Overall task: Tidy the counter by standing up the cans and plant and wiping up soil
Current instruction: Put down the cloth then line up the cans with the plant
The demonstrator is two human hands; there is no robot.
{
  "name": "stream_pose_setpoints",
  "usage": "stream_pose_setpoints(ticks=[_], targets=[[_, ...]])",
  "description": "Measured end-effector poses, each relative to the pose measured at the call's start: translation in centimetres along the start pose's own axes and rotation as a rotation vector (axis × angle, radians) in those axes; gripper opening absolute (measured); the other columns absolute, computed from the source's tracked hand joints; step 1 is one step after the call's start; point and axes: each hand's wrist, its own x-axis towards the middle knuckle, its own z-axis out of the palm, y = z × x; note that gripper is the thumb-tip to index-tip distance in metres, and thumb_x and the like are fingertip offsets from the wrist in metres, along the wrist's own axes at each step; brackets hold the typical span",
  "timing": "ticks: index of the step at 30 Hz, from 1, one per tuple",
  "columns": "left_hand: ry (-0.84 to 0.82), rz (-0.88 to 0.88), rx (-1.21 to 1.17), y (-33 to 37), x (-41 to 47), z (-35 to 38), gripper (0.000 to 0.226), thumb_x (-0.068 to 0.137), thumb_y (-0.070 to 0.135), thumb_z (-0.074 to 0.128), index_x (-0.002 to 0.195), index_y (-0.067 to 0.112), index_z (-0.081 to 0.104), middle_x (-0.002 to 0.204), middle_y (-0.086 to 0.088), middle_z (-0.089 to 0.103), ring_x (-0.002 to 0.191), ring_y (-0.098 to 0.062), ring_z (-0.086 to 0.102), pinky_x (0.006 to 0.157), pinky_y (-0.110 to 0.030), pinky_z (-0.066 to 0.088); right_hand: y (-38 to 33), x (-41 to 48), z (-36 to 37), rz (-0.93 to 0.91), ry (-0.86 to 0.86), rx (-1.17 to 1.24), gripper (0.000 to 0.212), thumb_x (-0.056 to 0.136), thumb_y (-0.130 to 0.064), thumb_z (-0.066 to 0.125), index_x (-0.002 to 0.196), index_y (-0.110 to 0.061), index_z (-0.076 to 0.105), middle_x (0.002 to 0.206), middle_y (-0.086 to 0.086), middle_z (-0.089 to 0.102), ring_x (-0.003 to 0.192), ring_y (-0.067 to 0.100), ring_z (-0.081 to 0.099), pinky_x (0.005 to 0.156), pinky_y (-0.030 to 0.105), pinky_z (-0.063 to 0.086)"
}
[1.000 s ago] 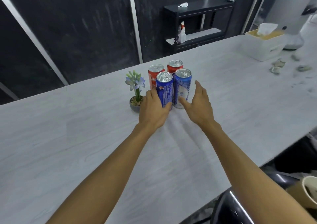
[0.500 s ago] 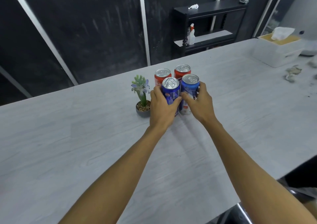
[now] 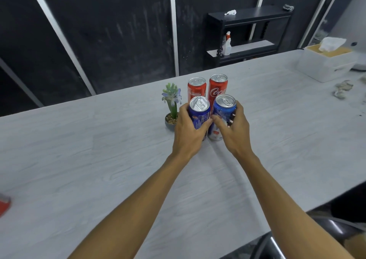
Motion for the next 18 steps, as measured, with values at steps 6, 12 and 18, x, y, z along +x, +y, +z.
stream_pose_setpoints(ticks=[6, 12, 18], targets=[[0.055, 0.0, 0.039, -0.8, -1.5, -4.4, 0.075, 0.082, 0.037, 0.072, 0.142, 0.018, 0.032, 0.142, -0.001, 0.046, 0.127, -0.015, 0.047, 0.097, -0.033, 0.05, -1.9, -2.0, 2.6, -0.023, -0.059, 0.018, 0.061, 0.085, -0.028, 0.07, 0.137, -0.023, 0.04, 0.126, -0.014, 0.05, 0.112, 0.001, 0.052, 0.083, 0.005, 0.044], [0.173, -0.016, 0.072, -1.6, -3.1, -11.1, 0.073, 0.081, 0.035, 0.074, 0.14, 0.019, 0.034, 0.141, 0.0, 0.046, 0.125, -0.014, 0.047, 0.091, -0.019, 0.045, -5.1, -4.3, 7.4, -0.068, -0.147, 0.037, 0.065, 0.084, -0.03, 0.071, 0.14, -0.021, 0.038, 0.132, -0.009, 0.05, 0.117, 0.005, 0.05, 0.093, 0.016, 0.044], [0.29, -0.06, 0.104, -2.8, -5.6, -18.6, 0.072, 0.082, 0.032, 0.073, 0.142, 0.018, 0.034, 0.141, 0.0, 0.046, 0.126, -0.016, 0.046, 0.09, -0.019, 0.042, -8.2, -7.5, 12.9, -0.097, -0.25, 0.062, 0.062, 0.086, -0.028, 0.069, 0.139, -0.017, 0.039, 0.13, -0.008, 0.05, 0.118, 0.009, 0.051, 0.097, 0.024, 0.047]])
